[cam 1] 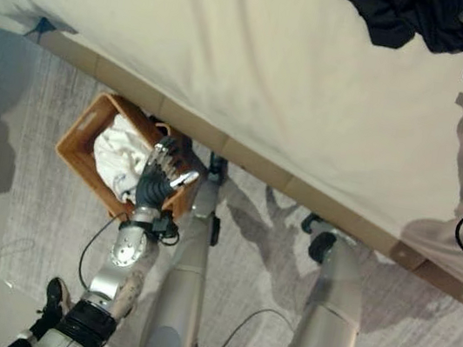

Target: Pick up clothes into the bucket

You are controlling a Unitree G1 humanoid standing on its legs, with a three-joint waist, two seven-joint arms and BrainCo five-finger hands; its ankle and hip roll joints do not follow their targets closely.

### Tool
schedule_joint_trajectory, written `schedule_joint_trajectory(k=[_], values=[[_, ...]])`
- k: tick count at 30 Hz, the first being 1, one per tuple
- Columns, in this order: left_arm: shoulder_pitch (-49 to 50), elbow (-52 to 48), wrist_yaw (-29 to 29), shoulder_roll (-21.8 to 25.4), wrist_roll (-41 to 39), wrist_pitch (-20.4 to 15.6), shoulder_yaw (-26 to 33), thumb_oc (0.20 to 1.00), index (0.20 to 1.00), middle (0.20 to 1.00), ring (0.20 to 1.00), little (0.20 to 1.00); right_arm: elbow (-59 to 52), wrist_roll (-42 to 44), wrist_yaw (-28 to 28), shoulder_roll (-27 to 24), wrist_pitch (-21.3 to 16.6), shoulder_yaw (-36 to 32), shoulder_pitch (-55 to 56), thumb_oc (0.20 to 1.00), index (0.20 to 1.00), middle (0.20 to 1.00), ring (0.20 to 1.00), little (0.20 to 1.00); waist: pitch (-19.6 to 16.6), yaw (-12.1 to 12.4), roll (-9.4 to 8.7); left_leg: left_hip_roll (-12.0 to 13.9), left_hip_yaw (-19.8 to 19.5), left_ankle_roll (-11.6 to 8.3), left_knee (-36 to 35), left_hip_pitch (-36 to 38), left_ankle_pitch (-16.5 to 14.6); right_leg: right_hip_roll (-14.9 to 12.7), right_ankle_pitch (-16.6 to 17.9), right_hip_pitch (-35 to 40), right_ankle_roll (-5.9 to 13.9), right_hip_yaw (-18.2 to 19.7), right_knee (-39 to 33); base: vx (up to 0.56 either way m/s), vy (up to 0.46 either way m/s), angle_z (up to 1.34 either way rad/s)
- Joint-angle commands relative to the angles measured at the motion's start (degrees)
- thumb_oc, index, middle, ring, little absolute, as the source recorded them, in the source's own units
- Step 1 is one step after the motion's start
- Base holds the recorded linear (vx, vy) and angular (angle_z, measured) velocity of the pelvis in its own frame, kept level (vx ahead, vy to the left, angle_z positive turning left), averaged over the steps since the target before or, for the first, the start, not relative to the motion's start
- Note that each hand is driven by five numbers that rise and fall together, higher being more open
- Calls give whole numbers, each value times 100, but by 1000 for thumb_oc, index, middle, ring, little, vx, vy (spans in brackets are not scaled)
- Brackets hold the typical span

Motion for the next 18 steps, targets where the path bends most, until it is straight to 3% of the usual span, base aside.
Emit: schedule_joint_trajectory(k=[1,2,3,18], values=[[55,-338,-82,263,-44,-294,72,1000,1000,1000,1000,1000,39,381,302,-448,-173,434,-426,871,871,871,871,871,-70,241,-266,228,-40,-430,483,193,-485,-142,1378,357,727,382,-1693,12,-2,8],[31,-335,-125,240,-86,-282,109,1000,1000,1000,1000,1000,90,535,439,-506,-180,491,-481,200,200,200,200,200,-70,264,-274,205,-41,-428,463,187,-471,-155,1359,347,722,362,-1679,8,1,7],[50,-333,-153,219,-108,-273,107,1000,1000,1000,1000,1000,127,569,539,-513,-196,518,-468,200,200,200,200,200,-70,277,-277,212,-46,-454,476,300,-637,-149,1169,421,793,406,-1587,76,-16,4],[19,-376,-314,182,-276,-203,249,1000,1000,1000,1000,1000,-144,839,910,-551,-301,627,-330,200,200,200,200,200,-70,341,-333,151,-112,-473,534,366,-653,-165,1191,580,759,328,-1627,-8,-1,3]])
